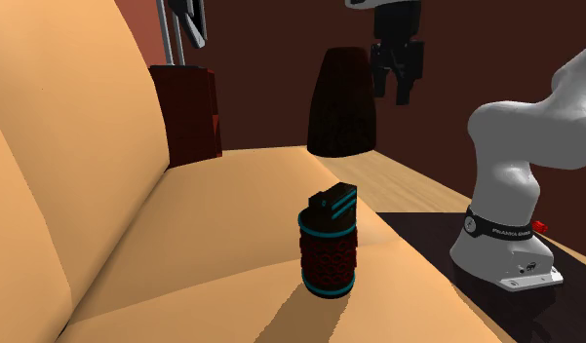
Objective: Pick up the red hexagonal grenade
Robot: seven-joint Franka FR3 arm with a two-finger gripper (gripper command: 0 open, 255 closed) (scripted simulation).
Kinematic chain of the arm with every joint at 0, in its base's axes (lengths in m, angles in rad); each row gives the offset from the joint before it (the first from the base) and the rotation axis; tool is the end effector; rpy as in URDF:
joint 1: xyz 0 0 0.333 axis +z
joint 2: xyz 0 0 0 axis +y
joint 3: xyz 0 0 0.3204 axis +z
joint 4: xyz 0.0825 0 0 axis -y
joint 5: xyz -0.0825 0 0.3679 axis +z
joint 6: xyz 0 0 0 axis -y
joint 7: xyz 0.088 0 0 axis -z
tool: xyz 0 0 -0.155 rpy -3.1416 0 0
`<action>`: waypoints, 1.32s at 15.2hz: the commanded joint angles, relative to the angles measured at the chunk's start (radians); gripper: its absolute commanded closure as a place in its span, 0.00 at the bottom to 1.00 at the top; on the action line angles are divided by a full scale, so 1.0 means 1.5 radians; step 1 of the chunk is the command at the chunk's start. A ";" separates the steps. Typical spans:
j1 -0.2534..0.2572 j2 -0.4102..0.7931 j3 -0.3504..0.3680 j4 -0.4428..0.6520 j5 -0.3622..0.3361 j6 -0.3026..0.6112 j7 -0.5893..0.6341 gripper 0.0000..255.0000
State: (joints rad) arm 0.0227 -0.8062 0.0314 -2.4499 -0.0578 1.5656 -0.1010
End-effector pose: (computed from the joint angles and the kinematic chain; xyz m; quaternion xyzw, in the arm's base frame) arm 0.2745 0.0072 0.5088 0.9957 0.0731 -0.0403 0.0391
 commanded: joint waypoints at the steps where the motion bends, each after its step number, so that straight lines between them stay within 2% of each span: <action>1: 0.000 0.000 0.000 0.000 0.000 0.000 0.000 0.00; 12: 0.080 0.151 0.066 -0.005 0.086 0.211 0.009 0.00; 18: 0.118 0.251 0.105 0.025 0.118 0.315 0.008 0.00; 20: 0.120 0.261 0.108 0.021 0.121 0.331 0.007 0.00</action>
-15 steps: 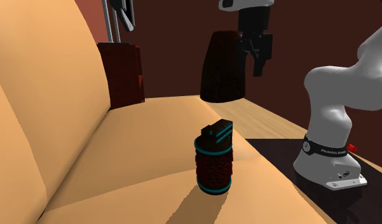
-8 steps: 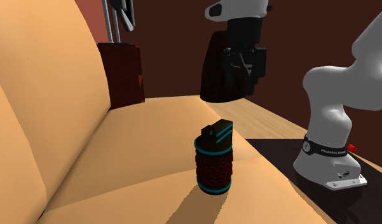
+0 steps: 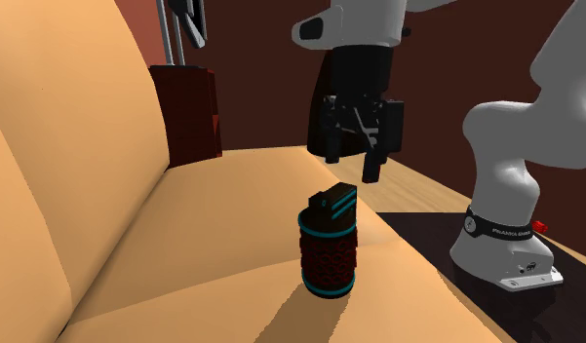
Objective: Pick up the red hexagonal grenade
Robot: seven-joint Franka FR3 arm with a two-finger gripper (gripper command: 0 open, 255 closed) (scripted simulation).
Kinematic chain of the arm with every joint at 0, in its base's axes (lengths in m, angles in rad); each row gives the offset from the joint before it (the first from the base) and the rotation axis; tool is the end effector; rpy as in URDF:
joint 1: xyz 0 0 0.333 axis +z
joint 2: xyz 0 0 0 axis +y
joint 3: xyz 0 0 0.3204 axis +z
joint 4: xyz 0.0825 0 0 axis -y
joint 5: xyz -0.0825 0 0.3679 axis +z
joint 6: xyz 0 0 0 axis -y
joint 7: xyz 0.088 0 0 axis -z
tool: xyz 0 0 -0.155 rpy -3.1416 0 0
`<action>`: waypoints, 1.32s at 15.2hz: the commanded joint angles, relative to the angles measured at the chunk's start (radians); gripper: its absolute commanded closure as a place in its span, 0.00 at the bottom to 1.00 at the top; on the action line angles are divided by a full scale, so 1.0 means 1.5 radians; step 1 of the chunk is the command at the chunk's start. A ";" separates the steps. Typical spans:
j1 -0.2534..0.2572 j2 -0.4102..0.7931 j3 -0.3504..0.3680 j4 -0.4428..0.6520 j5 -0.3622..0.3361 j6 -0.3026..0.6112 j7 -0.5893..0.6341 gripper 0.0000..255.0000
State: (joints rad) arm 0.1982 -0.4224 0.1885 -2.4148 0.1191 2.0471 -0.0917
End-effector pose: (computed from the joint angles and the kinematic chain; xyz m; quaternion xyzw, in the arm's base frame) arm 0.3759 0.1665 0.4305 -0.9784 -0.2045 -0.0226 0.0185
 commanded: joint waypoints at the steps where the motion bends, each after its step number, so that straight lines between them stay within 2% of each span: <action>1: 0.003 0.008 0.004 -0.009 0.003 0.020 0.001 0.00; 8: 0.004 0.027 0.009 -0.045 0.005 0.074 0.000 0.00; 9: 0.004 0.029 0.009 -0.045 0.005 0.076 0.001 1.00; 18: 0.004 0.027 0.009 -0.045 0.005 0.074 0.000 1.00; 20: 0.004 0.019 0.007 -0.032 0.004 0.054 0.000 1.00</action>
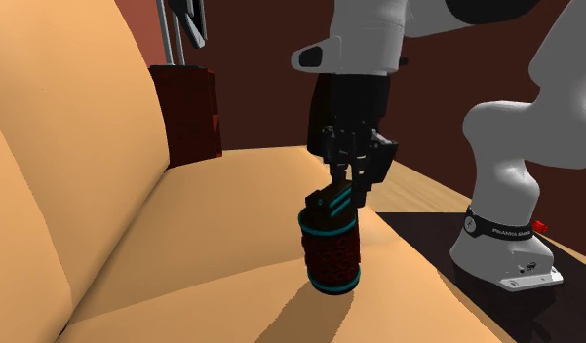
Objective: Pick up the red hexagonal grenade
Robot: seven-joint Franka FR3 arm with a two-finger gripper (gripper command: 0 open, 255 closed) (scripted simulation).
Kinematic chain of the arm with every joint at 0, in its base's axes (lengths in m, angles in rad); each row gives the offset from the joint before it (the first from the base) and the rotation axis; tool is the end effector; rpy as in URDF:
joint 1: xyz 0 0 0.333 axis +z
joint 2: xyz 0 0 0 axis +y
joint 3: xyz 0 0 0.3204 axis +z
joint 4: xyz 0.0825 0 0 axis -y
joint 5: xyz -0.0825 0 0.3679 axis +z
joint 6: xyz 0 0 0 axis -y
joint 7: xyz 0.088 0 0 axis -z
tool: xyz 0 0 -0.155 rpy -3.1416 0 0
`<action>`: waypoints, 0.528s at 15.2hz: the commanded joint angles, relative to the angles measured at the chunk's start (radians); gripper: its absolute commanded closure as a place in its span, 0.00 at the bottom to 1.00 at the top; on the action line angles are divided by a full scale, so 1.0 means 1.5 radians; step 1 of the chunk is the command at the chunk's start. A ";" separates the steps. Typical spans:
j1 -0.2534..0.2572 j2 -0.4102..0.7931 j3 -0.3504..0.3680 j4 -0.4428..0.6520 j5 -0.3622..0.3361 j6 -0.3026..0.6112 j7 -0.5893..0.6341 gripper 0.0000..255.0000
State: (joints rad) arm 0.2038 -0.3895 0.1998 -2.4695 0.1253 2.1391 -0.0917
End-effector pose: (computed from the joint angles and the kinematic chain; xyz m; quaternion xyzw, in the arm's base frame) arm 0.3771 0.1714 0.4006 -0.9777 -0.2074 -0.0245 0.0198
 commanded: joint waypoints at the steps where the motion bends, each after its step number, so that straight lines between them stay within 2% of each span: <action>1: 0.000 -0.006 -0.001 0.011 0.000 -0.017 0.000 1.00; 8: -0.001 -0.025 -0.006 0.059 -0.003 -0.084 0.002 1.00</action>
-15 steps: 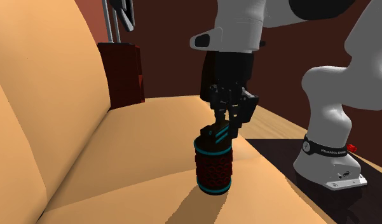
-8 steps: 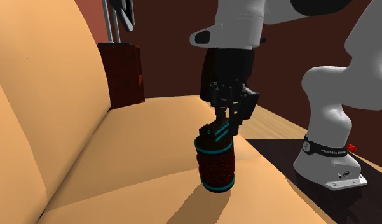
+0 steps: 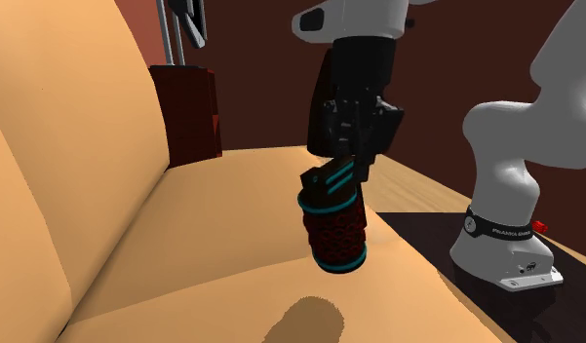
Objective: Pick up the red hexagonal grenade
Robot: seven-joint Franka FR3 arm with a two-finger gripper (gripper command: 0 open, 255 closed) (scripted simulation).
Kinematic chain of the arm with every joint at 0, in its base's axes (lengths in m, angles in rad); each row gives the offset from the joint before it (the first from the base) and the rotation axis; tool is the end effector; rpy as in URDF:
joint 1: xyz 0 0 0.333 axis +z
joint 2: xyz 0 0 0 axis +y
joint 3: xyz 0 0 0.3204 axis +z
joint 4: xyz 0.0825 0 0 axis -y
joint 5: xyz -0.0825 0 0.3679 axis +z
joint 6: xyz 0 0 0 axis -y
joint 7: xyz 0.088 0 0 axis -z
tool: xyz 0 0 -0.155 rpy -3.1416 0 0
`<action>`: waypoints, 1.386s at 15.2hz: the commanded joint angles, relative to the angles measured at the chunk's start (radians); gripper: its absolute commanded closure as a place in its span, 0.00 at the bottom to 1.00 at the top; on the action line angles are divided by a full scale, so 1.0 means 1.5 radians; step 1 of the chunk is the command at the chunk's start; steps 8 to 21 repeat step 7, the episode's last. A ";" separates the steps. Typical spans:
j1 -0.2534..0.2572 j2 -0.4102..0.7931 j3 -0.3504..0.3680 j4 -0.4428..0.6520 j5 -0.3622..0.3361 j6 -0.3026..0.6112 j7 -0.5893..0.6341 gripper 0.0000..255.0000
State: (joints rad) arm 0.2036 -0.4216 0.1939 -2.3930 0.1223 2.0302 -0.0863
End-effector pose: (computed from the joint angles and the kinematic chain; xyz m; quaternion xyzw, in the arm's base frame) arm 0.3759 0.1727 0.4385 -0.9778 -0.2073 -0.0242 0.0198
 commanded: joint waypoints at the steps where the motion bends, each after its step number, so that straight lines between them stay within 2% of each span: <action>1: -0.001 -0.005 -0.003 0.015 -0.001 -0.020 -0.001 1.00; 5: -0.002 -0.012 -0.006 0.046 -0.003 -0.057 0.000 1.00; 21: -0.002 -0.012 -0.006 0.047 -0.003 -0.059 0.000 1.00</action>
